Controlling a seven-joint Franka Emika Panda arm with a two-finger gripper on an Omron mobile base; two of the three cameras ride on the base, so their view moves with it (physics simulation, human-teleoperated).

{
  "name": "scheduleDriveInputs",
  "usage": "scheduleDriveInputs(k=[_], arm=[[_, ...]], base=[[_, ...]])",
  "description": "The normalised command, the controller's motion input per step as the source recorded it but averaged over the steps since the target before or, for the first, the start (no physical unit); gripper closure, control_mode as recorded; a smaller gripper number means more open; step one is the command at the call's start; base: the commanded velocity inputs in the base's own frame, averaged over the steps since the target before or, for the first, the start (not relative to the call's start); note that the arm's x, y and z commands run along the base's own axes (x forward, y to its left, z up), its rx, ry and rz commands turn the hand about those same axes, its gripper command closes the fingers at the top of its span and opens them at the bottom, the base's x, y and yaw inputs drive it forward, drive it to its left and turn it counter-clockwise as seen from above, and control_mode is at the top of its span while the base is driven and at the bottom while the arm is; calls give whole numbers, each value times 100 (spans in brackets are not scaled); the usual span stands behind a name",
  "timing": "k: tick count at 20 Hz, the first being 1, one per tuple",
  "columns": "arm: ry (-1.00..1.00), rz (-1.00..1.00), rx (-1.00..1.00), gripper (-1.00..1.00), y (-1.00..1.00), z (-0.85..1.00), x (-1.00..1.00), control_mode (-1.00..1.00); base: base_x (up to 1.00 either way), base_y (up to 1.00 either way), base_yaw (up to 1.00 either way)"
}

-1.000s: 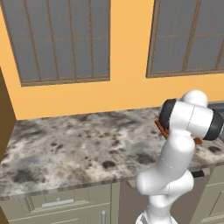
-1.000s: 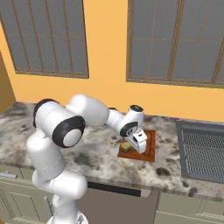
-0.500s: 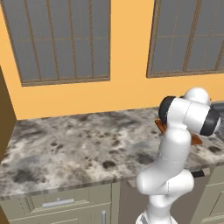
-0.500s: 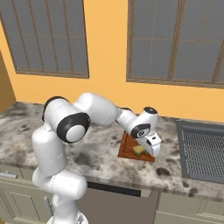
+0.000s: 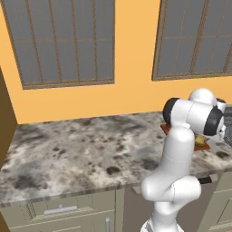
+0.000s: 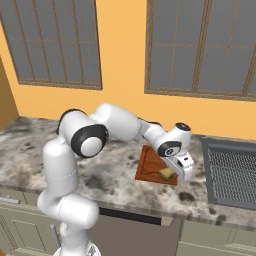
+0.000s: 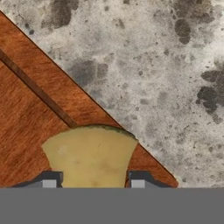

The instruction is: Pick up the sponge from the counter and clean the cutting board by briefly scrubbing or pressing down on the cutting board. Once finished, release the sponge.

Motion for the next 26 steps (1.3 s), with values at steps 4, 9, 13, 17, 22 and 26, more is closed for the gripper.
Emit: scheduleDriveInputs(k=[4, 9, 13, 17, 22, 26], arm=[[0, -2, 0, 100, 3, -9, 32, -100], [0, -5, 0, 100, 26, -15, 44, -100], [0, -5, 0, 100, 42, -21, 47, -100], [0, -5, 0, 100, 51, -18, 57, -100], [0, -4, 0, 100, 51, -9, 63, -100], [0, -3, 0, 100, 59, -9, 70, -100]], base=[[0, 0, 0], [0, 0, 0], [0, 0, 0], [0, 0, 0], [0, 0, 0], [0, 0, 0]])
